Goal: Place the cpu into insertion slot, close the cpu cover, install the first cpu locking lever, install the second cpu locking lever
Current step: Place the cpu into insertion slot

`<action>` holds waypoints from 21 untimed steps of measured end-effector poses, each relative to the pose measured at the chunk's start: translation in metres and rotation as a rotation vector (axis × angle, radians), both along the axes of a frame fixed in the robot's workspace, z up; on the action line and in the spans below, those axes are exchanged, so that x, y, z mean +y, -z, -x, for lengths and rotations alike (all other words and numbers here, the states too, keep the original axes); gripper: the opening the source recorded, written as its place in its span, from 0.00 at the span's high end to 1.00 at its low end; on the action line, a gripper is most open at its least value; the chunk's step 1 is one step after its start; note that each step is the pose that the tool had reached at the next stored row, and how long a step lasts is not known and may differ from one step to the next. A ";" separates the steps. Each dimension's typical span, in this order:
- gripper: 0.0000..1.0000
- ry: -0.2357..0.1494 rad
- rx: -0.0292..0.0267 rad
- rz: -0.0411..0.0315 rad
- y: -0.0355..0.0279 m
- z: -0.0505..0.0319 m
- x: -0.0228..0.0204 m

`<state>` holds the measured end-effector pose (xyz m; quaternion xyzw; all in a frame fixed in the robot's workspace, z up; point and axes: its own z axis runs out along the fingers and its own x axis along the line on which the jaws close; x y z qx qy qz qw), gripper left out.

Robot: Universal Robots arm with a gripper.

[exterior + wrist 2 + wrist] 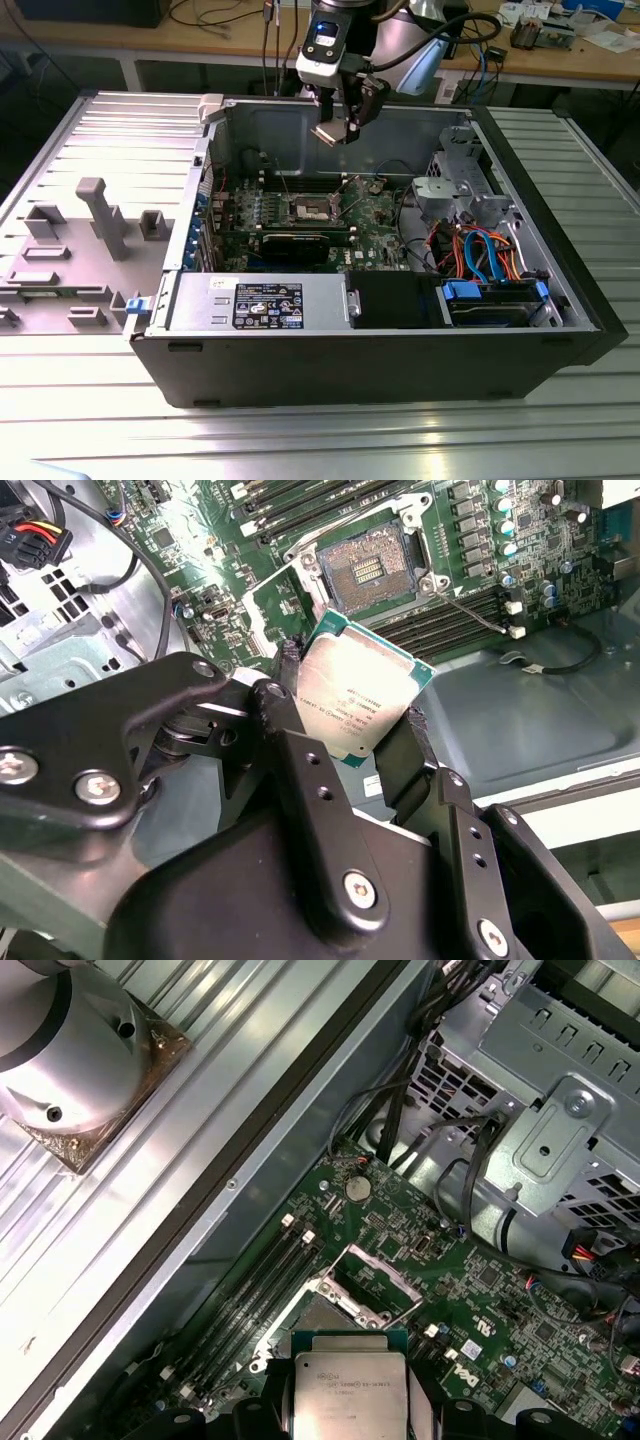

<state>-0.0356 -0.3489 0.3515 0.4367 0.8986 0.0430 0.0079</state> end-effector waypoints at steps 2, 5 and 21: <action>0.45 0.000 0.0000 0.0000 0.0000 0.0000 0.0000; 0.45 0.002 0.0000 0.0000 0.0000 0.0000 0.0000; 0.45 0.089 0.0045 0.0002 0.0048 0.0026 0.0000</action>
